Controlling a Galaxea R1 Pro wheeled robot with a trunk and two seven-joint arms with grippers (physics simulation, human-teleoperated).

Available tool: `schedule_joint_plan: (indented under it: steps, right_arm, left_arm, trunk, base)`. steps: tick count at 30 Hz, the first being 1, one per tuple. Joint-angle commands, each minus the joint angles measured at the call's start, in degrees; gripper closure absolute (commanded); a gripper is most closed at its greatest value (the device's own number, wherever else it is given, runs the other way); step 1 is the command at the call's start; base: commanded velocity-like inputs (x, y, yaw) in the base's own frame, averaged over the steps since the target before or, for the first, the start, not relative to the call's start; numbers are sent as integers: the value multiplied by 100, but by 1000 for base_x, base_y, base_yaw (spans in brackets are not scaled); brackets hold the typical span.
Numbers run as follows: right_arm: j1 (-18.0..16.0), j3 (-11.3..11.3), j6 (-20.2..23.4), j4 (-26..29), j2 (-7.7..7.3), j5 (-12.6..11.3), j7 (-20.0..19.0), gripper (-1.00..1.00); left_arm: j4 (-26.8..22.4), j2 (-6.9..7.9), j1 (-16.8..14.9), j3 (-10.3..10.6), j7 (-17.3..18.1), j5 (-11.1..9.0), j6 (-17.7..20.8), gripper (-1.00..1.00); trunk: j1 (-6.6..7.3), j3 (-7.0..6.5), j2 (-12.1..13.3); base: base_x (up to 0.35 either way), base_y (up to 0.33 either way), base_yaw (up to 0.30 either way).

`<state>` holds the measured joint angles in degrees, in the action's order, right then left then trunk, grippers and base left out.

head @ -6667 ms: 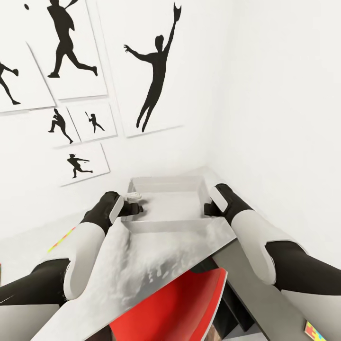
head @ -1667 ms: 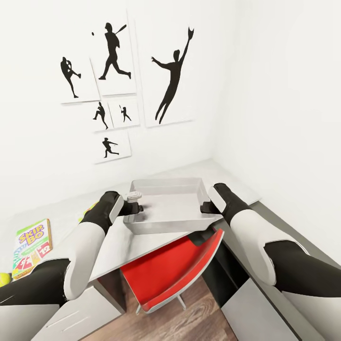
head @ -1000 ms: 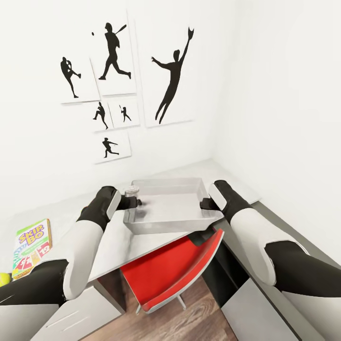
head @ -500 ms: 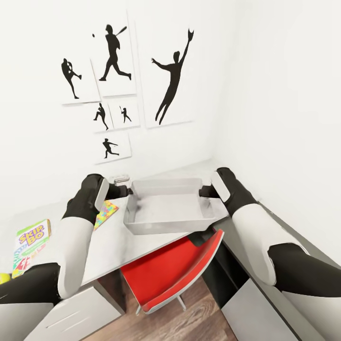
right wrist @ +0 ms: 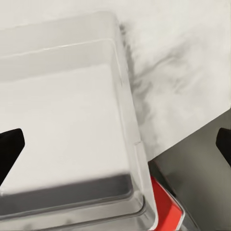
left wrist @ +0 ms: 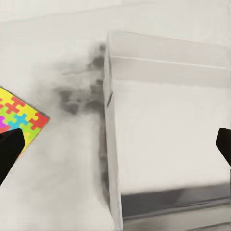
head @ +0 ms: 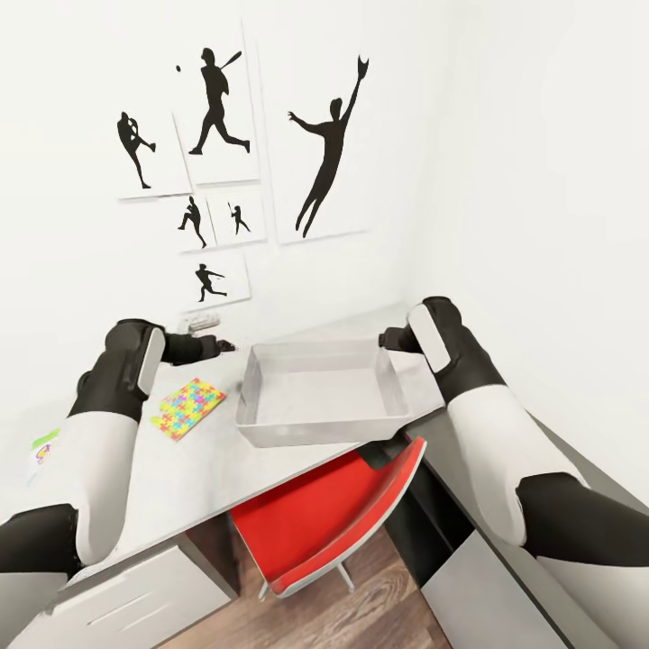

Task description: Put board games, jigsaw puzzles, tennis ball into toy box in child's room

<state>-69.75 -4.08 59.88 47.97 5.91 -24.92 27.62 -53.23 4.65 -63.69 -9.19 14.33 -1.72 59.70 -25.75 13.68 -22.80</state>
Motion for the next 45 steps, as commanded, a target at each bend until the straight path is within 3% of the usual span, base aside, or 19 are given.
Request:
schedule_joint_plan:
  steps: [1,5,9,12,17,18,19,20,24,27,30,31,36,37,45]
  right_arm:
    - [14,12,12,64,-12,-102,60,-100]
    - [144,74,12,337,-171,-377,60,-100]
    - [349,100,12,659,-469,-928,57,-100]
    - [556,109,12,894,-768,-1550,50,-100]
    - [996,96,12,1233,-1335,-2814,45,-100]
    - [1218,92,12,1382,-1545,-3317,34,-100]
    - [1341,92,12,1466,-1642,-3557,16,-100]
    - [1341,92,12,1466,-1642,-3557,16,-100]
    - [1981,101,12,1933,-1988,-4442,-218,-100]
    - [2527,115,12,2365,-2196,-4886,-584,-100]
    - [3075,137,12,2864,-2346,-5120,-1082,-100]
    - [3430,173,12,3215,-2402,-5205,-1425,-100]
    - [4258,336,-189,3836,-2454,-5310,-2128,-100]
    - [4559,395,-369,3963,-2465,-5330,-2353,-100]
    - [5523,486,-1056,4144,-2493,-5340,-3393,-100]
  left_arm:
    - [-8,86,-5,-7,145,-26,30,-100]
    - [-21,441,2,-4,796,-28,30,-100]
    - [-26,824,18,2,1589,-25,30,-100]
    - [-28,1116,34,3,2227,-23,30,-100]
    - [-10,1534,91,-5,3215,-16,30,-100]
    - [0,1607,109,-6,3386,-14,30,-100]
    - [26,1735,153,-7,3685,-10,30,-100]
    - [26,1735,153,-7,3685,-10,30,-100]
    - [158,1929,295,-12,4114,-5,30,-100]
    - [325,2061,414,-21,4319,-8,30,-100]
    - [537,2181,527,-25,4511,-14,30,-100]
    - [687,2243,591,-27,4663,-17,30,-100]
    - [975,2392,763,-26,5162,12,10,-100]
    - [1031,2441,863,-26,5379,26,0,-100]
    - [1114,2579,1280,-28,5930,51,-27,-100]
  trunk:
    - [-4,12,-11]
    - [-4,12,-11]
    - [-4,12,-11]
    - [-4,11,-11]
    - [-4,11,-11]
    - [-4,11,-11]
    - [-4,11,-11]
    - [-4,11,-11]
    - [-4,11,-11]
    - [-4,7,-11]
    - [-4,-5,-11]
    - [-4,-10,-11]
    - [-4,-42,-11]
    - [-4,-49,-11]
    - [-4,-104,-11]
  base:
    - [0,0,0]
    - [0,0,0]
    - [0,0,0]
    - [0,0,0]
    - [0,0,0]
    - [0,0,0]
    - [0,0,0]
    - [0,0,0]
    - [0,0,0]
    - [0,0,-37]
    - [0,0,-108]
    - [-15,0,-148]
    - [-137,0,-167]
    - [-256,0,-181]
    - [-299,0,-186]
